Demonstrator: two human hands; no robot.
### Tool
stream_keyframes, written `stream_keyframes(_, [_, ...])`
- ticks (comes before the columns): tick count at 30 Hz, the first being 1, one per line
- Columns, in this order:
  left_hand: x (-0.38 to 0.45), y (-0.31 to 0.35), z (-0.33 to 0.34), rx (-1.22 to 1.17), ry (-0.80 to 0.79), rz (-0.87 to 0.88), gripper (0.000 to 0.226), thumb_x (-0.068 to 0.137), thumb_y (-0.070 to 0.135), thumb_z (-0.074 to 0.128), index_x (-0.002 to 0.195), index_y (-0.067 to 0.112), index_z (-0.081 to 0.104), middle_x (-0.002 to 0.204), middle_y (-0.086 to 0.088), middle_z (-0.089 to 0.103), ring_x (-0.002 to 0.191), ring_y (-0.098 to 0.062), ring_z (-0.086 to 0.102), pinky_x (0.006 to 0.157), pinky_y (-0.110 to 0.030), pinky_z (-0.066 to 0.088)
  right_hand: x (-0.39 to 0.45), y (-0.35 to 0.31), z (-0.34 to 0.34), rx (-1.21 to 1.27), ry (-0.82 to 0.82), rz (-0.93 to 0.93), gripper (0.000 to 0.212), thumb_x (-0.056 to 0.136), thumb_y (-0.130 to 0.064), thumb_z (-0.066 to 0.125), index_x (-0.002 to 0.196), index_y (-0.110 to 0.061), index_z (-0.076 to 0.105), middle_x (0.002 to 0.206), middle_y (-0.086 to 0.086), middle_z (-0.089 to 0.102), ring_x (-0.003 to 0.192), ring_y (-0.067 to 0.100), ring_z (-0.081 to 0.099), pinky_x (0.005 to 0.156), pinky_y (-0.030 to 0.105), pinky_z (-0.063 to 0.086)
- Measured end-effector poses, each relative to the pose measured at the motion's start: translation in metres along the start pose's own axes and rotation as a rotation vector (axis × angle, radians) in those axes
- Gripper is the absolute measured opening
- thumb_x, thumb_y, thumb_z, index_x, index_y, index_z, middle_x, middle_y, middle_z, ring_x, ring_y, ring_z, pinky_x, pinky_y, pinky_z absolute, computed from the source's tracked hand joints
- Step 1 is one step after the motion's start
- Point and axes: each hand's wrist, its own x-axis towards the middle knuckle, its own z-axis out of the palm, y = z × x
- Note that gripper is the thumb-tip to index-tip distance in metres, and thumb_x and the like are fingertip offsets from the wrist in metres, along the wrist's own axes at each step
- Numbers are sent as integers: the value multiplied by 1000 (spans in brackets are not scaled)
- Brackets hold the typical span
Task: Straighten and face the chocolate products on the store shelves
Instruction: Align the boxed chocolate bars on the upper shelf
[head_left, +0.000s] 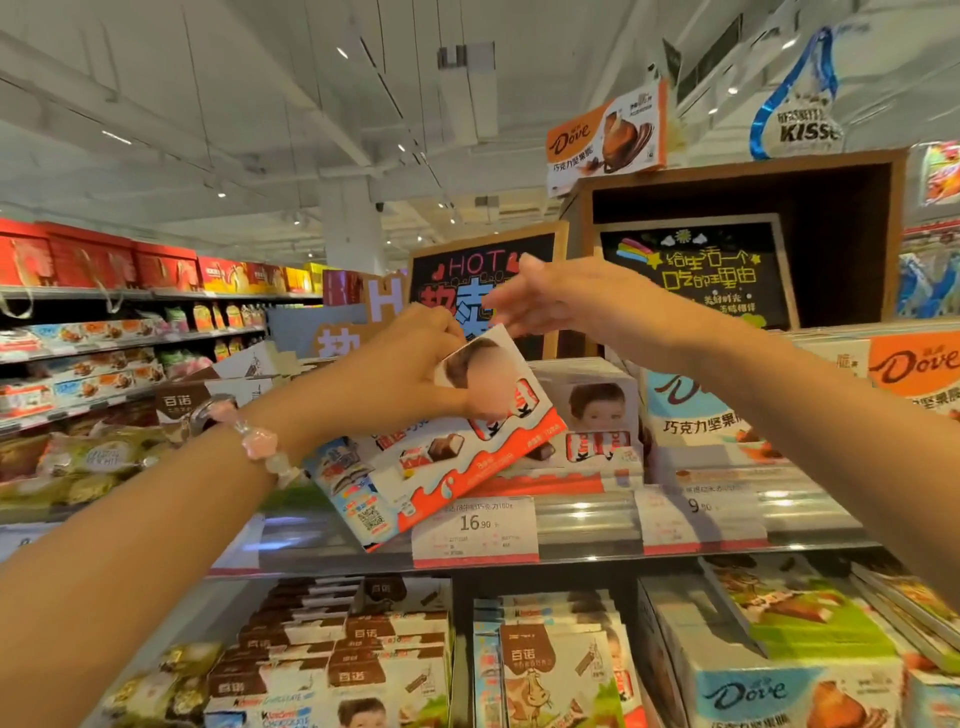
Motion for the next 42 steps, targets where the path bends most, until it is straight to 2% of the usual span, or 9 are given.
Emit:
stream_keyframes(4, [15,13,-4,-48,54,23,62,70,57,59,83,-3,66,96,-19,56,91,-26,48,75,-34,38,0,-12,-9,-145,-130,-82,49,84,-8,66,130,-16,50,117,-1,61,81,-7,64,71,16,52])
stream_keyframes(7, [21,18,-12,-166,98,-59,69,58,63,64,90,1,67,91,-20,65,76,-25,59,61,-24,44,-3,-17,-19,-194,-36,-116,44,79,-1,69,120,-14,58,111,4,66,87,6,68,76,25,57])
stream_keyframes(11, [15,8,-32,-295,-7,-173,54,55,46,79,93,9,69,90,-2,74,82,-16,70,78,-46,57,-14,-13,-50,-74,134,-83,36,77,6,66,105,-18,61,105,7,69,92,19,69,79,38,58])
stream_keyframes(16, [13,7,-40,-467,80,-210,47,51,40,74,91,16,70,89,-1,75,84,-19,71,76,-43,58,-17,-5,-64,-175,160,-65,30,75,2,70,94,-17,56,97,6,68,90,26,67,86,47,53])
stream_keyframes(21, [21,16,-30,-519,181,-198,40,56,32,73,93,17,67,80,4,74,79,-15,71,66,-34,59,-14,-12,-63,-360,96,-79,32,76,-18,74,104,-30,64,99,-8,69,90,6,67,75,23,56])
stream_keyframes(25, [21,8,-13,-592,392,-362,74,50,47,75,114,17,56,94,2,69,85,-14,68,71,-31,57,-17,-5,-75,-234,294,-110,40,78,-15,72,116,-25,63,101,-5,68,88,6,68,72,23,58])
stream_keyframes(30, [0,-2,20,39,-20,-166,70,59,67,61,114,24,61,115,12,59,104,-5,54,87,-26,47,-15,4,-75,-222,446,-116,32,80,-14,70,107,-28,63,99,-9,67,86,0,67,68,22,58])
stream_keyframes(37, [-14,-13,17,-164,-8,-57,45,76,32,71,119,25,60,115,15,61,102,3,59,83,-15,51,-12,9,-61,-103,400,-121,27,78,-12,71,92,-33,65,93,-8,70,84,5,69,66,22,57])
stream_keyframes(42, [-13,-12,14,-226,-81,-20,26,81,28,68,103,20,56,114,11,62,102,-1,61,79,-29,57,-11,14,-45,-79,396,-96,28,80,-11,70,103,-25,64,93,-6,69,83,5,69,63,19,56])
